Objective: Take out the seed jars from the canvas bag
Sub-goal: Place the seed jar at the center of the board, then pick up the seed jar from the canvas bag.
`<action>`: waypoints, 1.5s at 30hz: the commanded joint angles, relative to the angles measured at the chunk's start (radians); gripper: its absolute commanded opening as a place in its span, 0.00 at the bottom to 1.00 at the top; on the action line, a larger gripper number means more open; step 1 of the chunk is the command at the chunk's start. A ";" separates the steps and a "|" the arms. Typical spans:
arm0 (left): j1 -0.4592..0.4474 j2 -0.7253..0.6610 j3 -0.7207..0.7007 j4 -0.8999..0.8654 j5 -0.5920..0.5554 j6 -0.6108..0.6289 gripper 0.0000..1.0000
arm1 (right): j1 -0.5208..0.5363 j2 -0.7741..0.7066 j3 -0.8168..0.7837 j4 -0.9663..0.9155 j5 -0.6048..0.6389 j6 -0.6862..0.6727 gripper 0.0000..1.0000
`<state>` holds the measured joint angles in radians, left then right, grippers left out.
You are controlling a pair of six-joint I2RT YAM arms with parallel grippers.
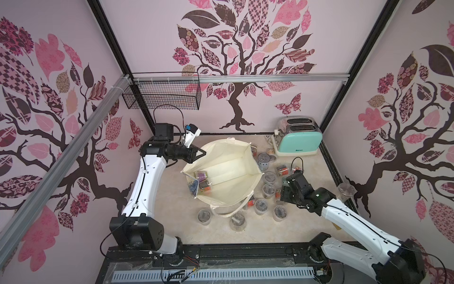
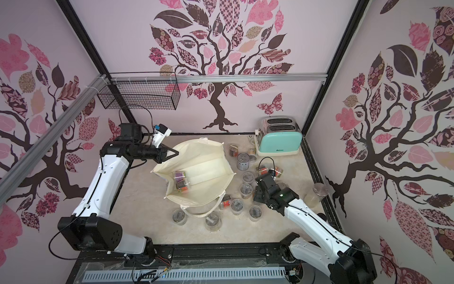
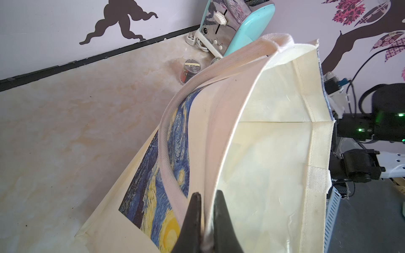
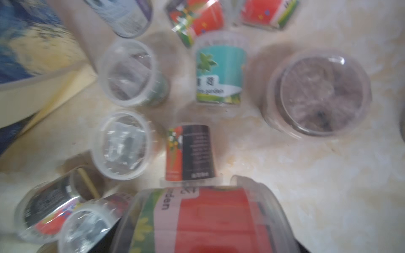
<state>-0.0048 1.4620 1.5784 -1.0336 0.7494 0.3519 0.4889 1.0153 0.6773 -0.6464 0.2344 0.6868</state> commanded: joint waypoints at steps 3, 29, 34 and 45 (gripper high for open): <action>-0.001 0.006 0.029 -0.015 0.048 0.012 0.00 | -0.042 0.028 -0.027 0.057 0.029 0.145 0.69; -0.001 0.003 0.051 -0.090 0.105 0.096 0.00 | -0.156 -0.110 0.168 0.052 0.017 0.114 0.83; -0.001 0.008 0.075 -0.138 0.134 0.142 0.00 | -0.131 -0.102 0.319 0.170 -0.153 -0.046 0.84; -0.001 0.014 0.086 -0.132 0.093 0.138 0.00 | 0.468 0.090 0.538 0.392 -0.166 -0.470 0.85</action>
<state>-0.0048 1.4708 1.6329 -1.1645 0.8139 0.4908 0.8978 1.0630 1.1542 -0.3183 0.1032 0.3653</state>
